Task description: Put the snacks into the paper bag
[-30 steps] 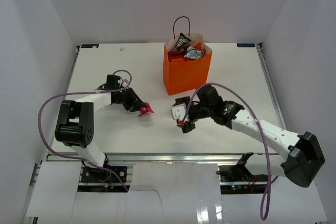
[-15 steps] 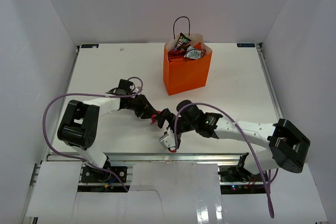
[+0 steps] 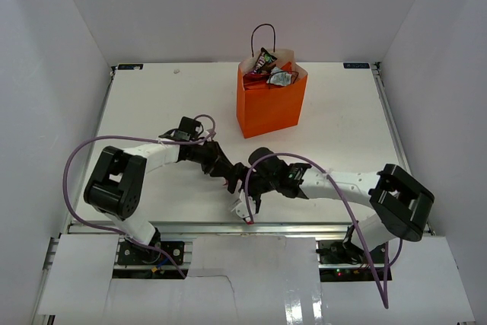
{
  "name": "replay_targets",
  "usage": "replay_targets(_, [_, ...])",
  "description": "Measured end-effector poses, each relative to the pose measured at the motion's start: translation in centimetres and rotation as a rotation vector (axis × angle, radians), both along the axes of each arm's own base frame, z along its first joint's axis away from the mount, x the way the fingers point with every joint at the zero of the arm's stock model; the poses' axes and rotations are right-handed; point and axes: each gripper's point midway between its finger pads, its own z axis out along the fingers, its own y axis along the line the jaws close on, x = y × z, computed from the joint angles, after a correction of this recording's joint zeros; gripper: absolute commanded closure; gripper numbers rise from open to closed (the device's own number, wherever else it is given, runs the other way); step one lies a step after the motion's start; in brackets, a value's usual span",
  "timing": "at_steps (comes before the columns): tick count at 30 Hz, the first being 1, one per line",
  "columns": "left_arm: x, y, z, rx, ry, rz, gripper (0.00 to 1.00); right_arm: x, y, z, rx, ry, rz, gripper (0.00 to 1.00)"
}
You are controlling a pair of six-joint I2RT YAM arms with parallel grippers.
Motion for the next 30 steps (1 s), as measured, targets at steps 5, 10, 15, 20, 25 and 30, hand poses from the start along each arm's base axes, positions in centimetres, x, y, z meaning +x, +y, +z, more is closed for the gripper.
replay_targets(5, [-0.4,-0.3,0.8,-0.01,-0.022,-0.013,0.72,0.7,0.3,-0.1,-0.013,-0.034,-0.005,0.37])
replay_targets(10, [-0.6,-0.4,1.6,-0.015,-0.049,-0.022,0.71,1.5,1.0,0.7,0.003,-0.069,-0.011,0.56])
replay_targets(15, [-0.7,-0.2,1.8,-0.012,-0.063,-0.02,0.66,1.6,1.2,1.0,0.011,-0.077,-0.007,0.84])
replay_targets(20, [-0.6,-0.1,2.0,-0.006,-0.078,-0.012,0.54,1.6,1.3,1.2,0.016,-0.066,-0.013,0.9])
replay_targets(25, [0.1,0.2,3.4,-0.021,-0.116,0.02,0.48,1.7,1.0,2.1,0.02,-0.016,-0.043,0.91])
replay_targets(30, [4.1,2.9,7.3,0.002,-0.269,0.155,0.47,0.5,0.2,4.9,0.046,0.073,-0.041,0.91])
